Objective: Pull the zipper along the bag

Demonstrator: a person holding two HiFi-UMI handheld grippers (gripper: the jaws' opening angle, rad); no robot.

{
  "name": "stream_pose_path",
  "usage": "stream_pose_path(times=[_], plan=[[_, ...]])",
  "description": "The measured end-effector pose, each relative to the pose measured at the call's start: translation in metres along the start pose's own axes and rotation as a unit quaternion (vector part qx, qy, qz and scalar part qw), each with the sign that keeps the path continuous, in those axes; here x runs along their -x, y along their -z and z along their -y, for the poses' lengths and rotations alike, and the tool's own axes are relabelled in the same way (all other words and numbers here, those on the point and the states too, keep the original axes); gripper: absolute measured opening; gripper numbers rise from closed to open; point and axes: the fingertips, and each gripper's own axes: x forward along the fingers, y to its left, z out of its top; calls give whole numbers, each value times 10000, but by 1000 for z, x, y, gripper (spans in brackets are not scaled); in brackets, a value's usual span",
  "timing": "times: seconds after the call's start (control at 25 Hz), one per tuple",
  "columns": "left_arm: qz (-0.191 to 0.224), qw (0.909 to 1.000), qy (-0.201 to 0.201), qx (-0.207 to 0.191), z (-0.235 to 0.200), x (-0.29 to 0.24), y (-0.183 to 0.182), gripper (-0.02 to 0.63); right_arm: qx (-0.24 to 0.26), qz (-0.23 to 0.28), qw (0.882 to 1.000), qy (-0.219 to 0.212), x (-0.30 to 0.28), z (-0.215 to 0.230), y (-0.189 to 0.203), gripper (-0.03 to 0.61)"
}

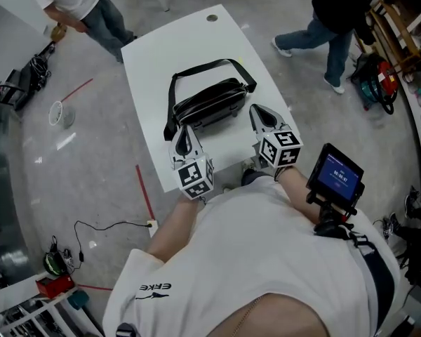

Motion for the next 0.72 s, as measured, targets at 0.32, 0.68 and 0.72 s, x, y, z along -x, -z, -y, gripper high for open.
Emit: stream_pose_path(times=[0.32, 0.68, 0.72], plan=[[20, 9995, -290, -138, -16, -6, -18, 3, -842, -162, 9963, -111, -21, 25, 7, 5], [-212, 9977, -589, -246, -36, 24, -12, 3, -2390, -152, 9702, -367, -22, 34, 30, 15], [-232, 9976, -603, -251, -36, 27, -12, 3, -2483, -172, 9677, -402, -21, 32, 31, 27]])
